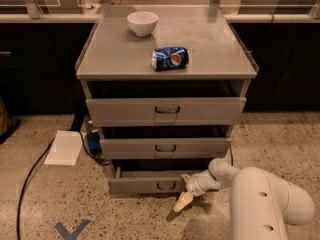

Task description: Open bottom drawer

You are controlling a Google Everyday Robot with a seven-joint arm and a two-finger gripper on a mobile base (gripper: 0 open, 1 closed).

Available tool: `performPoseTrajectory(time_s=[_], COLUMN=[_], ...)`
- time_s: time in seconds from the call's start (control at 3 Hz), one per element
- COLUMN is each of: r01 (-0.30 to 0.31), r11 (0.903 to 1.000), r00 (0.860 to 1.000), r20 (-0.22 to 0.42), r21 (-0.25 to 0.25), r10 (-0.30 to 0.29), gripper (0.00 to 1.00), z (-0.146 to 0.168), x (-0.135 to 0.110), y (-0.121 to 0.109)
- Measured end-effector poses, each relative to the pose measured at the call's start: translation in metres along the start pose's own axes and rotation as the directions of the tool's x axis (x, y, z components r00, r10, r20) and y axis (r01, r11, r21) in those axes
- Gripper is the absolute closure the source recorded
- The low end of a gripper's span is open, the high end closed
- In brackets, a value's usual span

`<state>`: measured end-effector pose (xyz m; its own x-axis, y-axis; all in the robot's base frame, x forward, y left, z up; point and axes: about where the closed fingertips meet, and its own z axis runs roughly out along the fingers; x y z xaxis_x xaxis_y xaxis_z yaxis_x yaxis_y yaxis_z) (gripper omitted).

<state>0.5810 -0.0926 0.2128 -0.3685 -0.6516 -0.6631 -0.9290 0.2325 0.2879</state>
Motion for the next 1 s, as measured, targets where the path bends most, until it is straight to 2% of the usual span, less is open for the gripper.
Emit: performPoseTrajectory(time_s=[0.33, 0.67, 1.0], r01=[0.0, 0.049, 0.079], r11=[1.0, 0.9984, 0.9964], r00=[1.0, 0.999, 0.997], r20=[0.0, 0.014, 0.022], r21=[0.0, 0.027, 0.029], r10=[0.0, -0.05, -0.08], gripper=[0.0, 0.0, 0.0], z=[-0.002, -0.013, -0.013], x=[-0.002, -0.026, -0.041], y=[0.001, -0.012, -0.024])
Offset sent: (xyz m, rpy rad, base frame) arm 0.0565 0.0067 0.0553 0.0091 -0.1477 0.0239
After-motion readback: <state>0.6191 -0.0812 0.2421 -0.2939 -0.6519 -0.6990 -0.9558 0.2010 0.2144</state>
